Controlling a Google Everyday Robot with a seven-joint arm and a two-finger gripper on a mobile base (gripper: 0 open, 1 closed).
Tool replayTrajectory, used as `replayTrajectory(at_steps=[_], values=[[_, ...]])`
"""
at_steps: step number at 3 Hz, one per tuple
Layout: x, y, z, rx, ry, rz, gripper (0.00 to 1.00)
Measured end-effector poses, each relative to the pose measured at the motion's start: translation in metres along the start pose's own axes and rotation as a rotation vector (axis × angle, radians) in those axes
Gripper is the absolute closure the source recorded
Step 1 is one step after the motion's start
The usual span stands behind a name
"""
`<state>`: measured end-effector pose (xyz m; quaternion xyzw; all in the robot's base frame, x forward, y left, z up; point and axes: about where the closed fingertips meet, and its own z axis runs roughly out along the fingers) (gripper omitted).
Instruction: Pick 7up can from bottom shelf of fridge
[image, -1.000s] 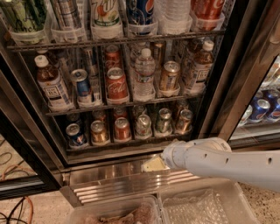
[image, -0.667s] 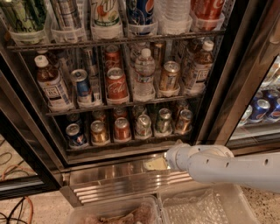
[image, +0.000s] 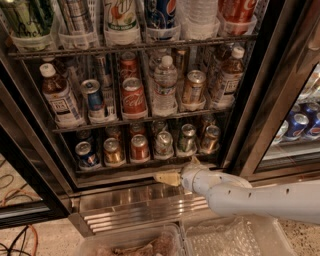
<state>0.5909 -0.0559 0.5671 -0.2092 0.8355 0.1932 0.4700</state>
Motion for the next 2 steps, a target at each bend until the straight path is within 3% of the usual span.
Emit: replayTrajectory(at_steps=[1,2], values=[[-0.0009,0.0003,0.0117,-0.033,-0.049,0.089,0.0],[-0.0002,0.0007,0.012,-0.034,-0.046,0.089,0.0]])
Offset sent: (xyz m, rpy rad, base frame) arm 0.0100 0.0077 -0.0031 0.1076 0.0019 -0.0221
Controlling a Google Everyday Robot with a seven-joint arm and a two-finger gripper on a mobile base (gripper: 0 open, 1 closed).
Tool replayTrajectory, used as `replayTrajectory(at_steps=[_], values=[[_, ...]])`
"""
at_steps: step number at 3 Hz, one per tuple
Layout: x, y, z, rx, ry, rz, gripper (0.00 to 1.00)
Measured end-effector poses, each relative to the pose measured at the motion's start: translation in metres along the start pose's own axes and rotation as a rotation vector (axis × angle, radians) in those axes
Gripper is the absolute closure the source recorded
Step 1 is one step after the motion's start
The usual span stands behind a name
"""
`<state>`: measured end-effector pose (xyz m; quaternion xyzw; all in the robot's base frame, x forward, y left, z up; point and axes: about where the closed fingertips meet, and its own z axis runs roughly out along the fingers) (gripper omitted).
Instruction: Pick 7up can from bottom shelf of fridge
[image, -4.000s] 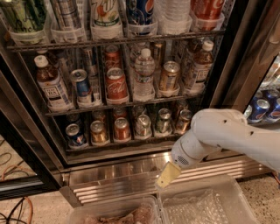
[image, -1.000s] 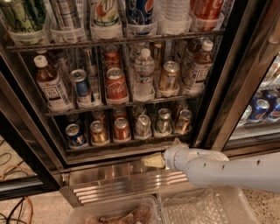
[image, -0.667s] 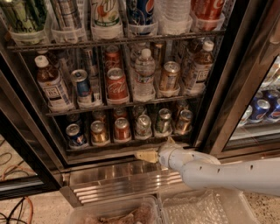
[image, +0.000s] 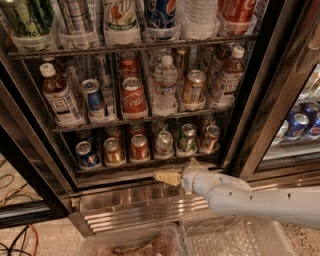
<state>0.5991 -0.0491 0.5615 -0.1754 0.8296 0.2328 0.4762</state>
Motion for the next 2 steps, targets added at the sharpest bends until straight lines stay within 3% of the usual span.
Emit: replayTrajectory(at_steps=[2], values=[[-0.009,0.034,0.015,-0.009,-0.06,-0.129,0.0]])
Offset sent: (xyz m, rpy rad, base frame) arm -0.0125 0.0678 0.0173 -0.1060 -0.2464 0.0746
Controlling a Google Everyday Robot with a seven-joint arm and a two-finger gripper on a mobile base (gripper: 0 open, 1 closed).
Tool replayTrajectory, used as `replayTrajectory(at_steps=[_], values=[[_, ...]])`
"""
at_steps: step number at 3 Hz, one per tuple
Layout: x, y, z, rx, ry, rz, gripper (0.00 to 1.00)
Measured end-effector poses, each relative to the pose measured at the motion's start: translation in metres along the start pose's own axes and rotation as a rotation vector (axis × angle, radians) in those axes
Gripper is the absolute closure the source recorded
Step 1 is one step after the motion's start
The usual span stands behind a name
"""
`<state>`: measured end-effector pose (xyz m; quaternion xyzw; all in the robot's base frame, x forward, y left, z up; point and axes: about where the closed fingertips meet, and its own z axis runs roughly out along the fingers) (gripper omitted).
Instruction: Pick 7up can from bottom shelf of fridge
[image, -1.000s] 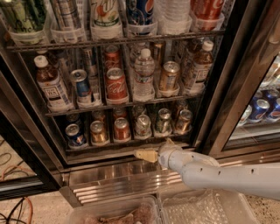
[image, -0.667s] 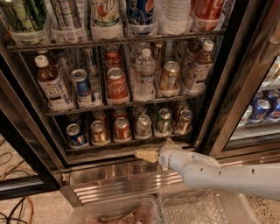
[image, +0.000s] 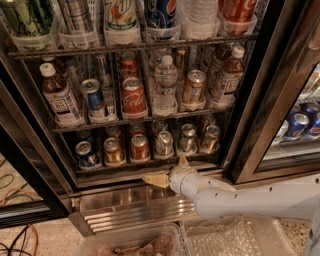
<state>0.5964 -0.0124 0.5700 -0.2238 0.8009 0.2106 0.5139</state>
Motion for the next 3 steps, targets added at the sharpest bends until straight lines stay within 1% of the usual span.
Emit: replayTrajectory(at_steps=[1,2,3], values=[[-0.006,0.022,0.003,0.009,-0.046,-0.094,0.0],[-0.008,0.034,0.004,0.037,-0.073,-0.161,0.0],[-0.007,0.032,0.006,0.084,-0.159,-0.171,0.0]])
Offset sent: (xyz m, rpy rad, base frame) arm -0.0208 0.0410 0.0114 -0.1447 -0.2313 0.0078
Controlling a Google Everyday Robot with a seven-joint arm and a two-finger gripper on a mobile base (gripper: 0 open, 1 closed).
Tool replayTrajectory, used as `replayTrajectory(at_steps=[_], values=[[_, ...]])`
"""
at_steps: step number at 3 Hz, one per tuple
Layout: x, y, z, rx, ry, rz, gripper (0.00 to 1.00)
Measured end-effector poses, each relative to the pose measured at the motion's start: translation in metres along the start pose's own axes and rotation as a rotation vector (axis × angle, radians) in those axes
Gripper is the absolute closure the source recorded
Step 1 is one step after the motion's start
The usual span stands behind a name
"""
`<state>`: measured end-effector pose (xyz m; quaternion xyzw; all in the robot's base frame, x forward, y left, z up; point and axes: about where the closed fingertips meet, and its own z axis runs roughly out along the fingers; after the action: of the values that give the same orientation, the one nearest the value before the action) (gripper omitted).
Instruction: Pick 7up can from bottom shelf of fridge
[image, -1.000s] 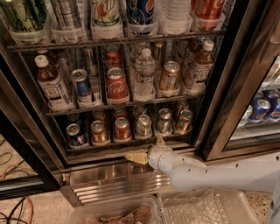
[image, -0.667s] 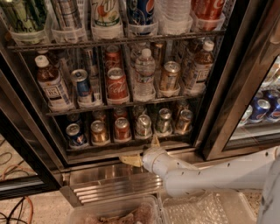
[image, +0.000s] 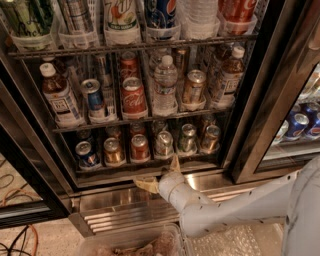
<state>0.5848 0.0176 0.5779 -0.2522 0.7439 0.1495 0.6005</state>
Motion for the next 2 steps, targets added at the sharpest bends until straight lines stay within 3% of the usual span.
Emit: replayTrajectory(at_steps=[2], values=[[-0.011,-0.031,0.0,0.108,-0.144,0.05,0.0]])
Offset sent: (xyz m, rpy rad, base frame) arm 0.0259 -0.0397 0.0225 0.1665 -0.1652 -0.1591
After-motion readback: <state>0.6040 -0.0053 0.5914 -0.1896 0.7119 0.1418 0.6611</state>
